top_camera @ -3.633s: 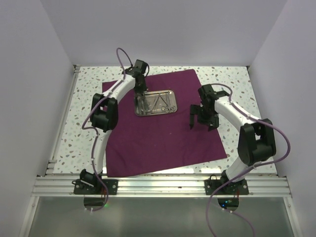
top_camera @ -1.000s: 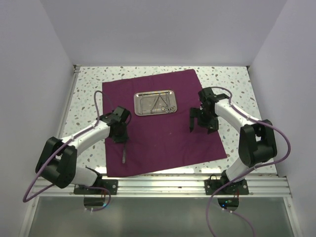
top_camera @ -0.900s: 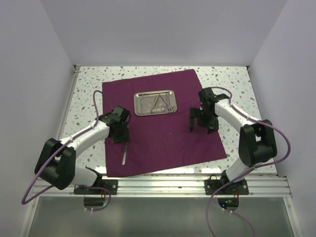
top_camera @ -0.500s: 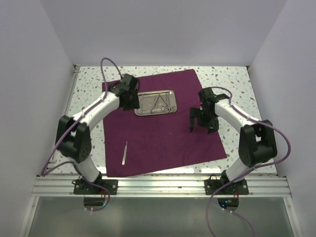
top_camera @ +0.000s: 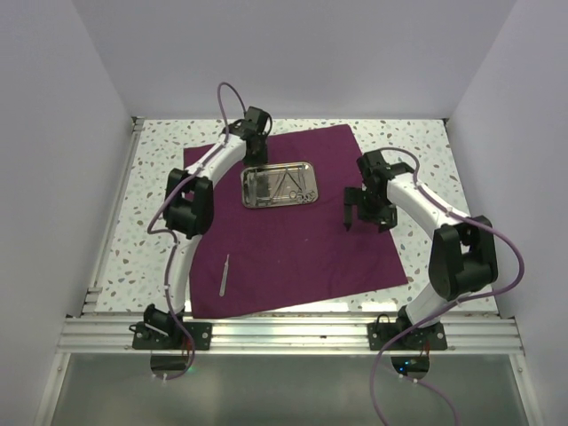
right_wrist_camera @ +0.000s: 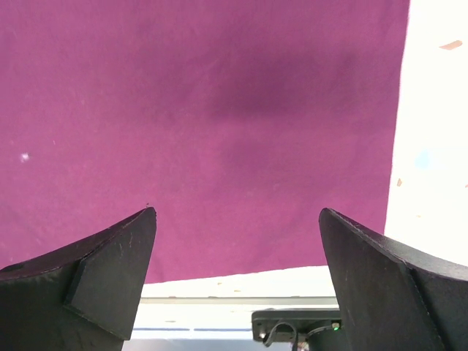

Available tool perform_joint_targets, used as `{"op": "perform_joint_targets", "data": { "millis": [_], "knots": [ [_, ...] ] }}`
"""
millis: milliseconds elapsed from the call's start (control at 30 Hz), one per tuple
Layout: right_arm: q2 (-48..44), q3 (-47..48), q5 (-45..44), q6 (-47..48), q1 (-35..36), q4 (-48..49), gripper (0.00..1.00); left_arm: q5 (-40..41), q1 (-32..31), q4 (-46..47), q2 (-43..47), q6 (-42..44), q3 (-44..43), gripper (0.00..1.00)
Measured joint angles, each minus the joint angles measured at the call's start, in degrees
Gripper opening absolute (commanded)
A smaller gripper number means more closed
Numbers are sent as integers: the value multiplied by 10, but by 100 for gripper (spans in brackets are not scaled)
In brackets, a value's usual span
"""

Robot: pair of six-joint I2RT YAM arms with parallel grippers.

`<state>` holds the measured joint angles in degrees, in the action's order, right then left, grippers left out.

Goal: Open and lay out the surgical kit
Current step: Pick up the medical item from the container.

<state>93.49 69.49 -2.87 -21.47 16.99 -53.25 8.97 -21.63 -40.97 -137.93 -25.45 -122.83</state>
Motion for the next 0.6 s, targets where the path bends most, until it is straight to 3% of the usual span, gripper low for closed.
{"op": "perform_joint_targets", "data": {
  "millis": [267, 533, 600],
  "knots": [
    [46, 42, -20, 9, 0, -2, 97, 2, 3, -4, -17, 11, 1, 31],
    [72, 53, -21, 10, 0, -5, 97, -1, 3, 29, -4, 12, 54, 24],
    [75, 55, -21, 10, 0, -5, 97, 0, 3, 30, -4, 12, 55, 19]
  ]
}}
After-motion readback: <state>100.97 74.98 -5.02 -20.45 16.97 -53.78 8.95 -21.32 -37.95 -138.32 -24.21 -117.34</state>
